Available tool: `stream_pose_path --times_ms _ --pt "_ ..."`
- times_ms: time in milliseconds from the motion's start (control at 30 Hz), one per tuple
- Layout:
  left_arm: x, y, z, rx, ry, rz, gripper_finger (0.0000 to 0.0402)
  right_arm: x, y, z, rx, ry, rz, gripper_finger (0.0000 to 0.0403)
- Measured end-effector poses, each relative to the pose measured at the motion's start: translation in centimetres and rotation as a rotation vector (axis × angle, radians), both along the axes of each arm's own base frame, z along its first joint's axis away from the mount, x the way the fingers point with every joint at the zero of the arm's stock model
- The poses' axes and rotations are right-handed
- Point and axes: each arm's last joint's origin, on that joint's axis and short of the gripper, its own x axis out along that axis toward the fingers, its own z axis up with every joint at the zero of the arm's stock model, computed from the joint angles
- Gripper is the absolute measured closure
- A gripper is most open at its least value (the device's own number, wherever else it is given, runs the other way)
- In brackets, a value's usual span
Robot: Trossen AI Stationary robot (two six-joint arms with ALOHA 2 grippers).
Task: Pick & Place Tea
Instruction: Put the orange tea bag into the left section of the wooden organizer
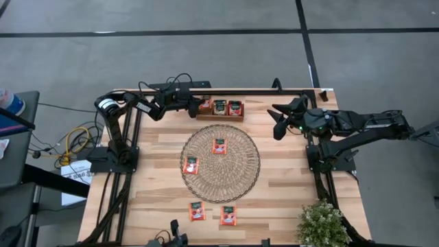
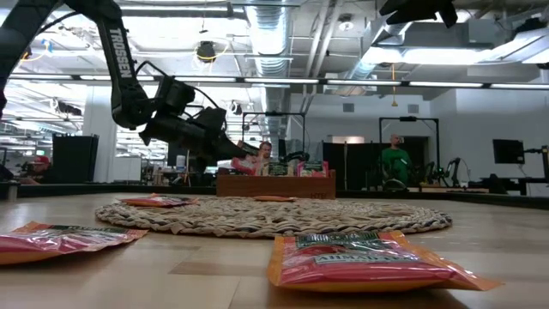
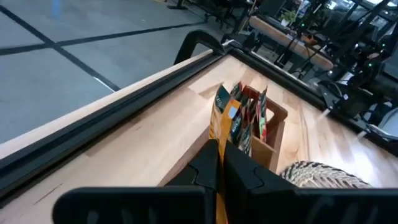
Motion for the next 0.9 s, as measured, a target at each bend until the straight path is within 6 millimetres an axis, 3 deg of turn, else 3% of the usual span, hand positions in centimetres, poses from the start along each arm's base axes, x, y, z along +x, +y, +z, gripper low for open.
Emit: stream_pose_path --times_ms 900 --pt "-0.09 0.03 -0.36 -0.099 0.006 0.048 0.0401 0.07 0.01 0.17 0.003 -0.019 0.002 0.0273"
